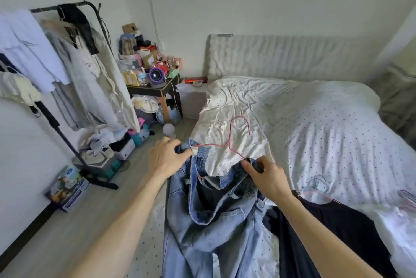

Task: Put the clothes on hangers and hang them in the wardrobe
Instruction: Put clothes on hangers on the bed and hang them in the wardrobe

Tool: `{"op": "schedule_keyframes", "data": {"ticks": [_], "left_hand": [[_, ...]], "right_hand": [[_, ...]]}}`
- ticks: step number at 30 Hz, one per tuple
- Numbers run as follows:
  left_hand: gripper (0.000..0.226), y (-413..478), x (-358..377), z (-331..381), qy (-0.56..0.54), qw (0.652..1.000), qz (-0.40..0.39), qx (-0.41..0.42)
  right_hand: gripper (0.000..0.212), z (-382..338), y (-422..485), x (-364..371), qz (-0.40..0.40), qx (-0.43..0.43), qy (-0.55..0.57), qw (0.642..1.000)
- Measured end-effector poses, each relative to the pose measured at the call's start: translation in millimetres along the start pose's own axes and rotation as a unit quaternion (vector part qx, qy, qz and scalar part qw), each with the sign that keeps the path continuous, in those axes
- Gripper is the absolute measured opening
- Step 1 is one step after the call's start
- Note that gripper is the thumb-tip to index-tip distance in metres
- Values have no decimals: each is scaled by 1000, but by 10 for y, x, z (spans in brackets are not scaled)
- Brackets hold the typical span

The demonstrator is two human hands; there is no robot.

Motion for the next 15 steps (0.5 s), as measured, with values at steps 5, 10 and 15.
{"op": "schedule_keyframes", "data": {"ticks": [5,10,15], "left_hand": [[48,440,1204,-300,-68,988,-140,-19],[32,714,2131,-587,-54,977,-203,-44],[20,982,2747,-574,-78,981,-165,-70]], "right_hand": [[43,750,319,614,-74,65,-38,994],[32,1219,524,934,-71,131,-63,987],[21,1649,263,1525,-209,149,-99,961]]}}
Point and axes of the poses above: each hand's wrist, its own y-axis towards the middle knuckle, its own x-axis out of the palm, z = x × y, the point moved 5 cm from there along y, towards the middle knuckle, and after that the axes turned 14 degrees about -x, right-handed, at the moved point
